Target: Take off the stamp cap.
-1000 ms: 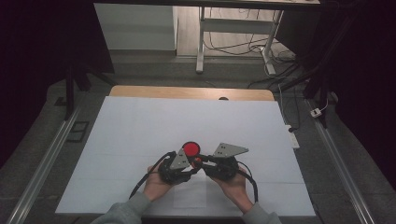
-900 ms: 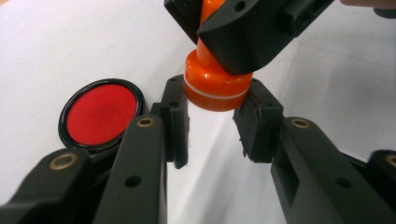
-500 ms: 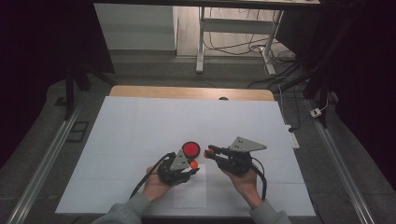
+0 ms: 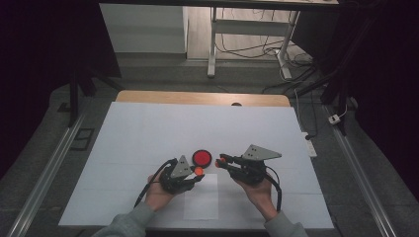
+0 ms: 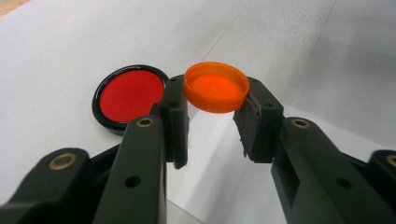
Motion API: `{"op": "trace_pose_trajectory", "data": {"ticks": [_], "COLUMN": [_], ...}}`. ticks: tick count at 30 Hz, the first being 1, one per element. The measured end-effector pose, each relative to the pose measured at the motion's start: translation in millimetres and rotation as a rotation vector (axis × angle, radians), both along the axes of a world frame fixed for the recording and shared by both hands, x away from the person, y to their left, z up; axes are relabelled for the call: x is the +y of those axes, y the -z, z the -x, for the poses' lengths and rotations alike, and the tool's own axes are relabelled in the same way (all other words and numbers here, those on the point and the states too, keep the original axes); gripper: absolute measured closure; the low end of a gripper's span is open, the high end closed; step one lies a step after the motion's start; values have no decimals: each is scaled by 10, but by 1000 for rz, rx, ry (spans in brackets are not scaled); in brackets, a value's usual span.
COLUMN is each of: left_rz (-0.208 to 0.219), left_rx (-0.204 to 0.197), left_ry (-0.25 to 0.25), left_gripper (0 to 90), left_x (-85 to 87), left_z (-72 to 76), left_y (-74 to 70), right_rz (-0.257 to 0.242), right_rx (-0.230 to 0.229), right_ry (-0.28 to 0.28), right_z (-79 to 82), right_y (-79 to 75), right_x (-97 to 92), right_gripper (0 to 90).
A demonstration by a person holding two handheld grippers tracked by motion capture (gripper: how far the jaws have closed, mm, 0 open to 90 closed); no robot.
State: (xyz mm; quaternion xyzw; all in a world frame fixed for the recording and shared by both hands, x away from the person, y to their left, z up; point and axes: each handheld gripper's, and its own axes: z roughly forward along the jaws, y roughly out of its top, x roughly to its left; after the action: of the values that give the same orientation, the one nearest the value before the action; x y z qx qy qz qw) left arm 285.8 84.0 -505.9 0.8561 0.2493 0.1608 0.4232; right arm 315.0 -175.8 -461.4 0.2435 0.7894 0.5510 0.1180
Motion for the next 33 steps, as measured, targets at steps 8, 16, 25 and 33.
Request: {"op": "trace_pose_trajectory", "data": {"ticks": [8,16,25,33], "left_rz": [8,23,40,38], "left_rx": [0,7,10,18], "left_ry": [-12,-29,-55,-62], "left_gripper": [650,650,650,650], "left_x": [111,239,423,529], "left_z": [8,3,10,49], "left_y": [-15,-63,-106,-113], "right_rz": [3,5,10,11], "right_rx": [3,5,-3,-7], "right_ry": [-3,1,10,21], "right_z": [0,-6,-19,-27], "right_y": [12,13,16,5], "right_x": [10,7,-8,-37], "right_gripper": [731,731,730,730]}}
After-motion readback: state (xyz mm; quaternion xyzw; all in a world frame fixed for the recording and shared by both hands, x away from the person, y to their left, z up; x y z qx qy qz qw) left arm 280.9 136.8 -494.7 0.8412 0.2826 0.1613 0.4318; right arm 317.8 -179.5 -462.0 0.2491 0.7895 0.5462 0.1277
